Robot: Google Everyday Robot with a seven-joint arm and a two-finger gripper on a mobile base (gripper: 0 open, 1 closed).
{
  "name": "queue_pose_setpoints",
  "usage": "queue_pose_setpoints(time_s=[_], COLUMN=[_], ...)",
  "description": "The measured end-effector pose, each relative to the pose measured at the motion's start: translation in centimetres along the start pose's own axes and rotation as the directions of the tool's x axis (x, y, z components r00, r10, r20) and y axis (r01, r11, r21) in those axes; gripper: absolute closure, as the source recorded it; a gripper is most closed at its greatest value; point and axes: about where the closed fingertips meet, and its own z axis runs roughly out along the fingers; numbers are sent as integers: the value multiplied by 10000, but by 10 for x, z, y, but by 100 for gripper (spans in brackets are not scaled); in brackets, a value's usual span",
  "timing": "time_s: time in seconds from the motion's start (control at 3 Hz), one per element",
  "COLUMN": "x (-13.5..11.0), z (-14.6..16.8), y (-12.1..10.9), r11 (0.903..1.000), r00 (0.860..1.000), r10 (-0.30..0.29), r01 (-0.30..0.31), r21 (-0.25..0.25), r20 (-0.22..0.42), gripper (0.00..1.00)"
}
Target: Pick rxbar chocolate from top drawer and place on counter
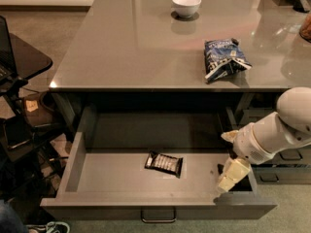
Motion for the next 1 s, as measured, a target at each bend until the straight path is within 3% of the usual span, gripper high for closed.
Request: queue_pose_setpoints(time_s=[0.33,0.67,1.0], x=[-21,-64,-67], z=[7,14,14], y=[9,9,9], r11=[9978,9919,9919], r00=[9912,9675,9656], r10=[-483,-694,-655], r01=[535,929,905], r21=[-388,-863,-889], r20=[1234,2431,2518], gripper=[0,0,0])
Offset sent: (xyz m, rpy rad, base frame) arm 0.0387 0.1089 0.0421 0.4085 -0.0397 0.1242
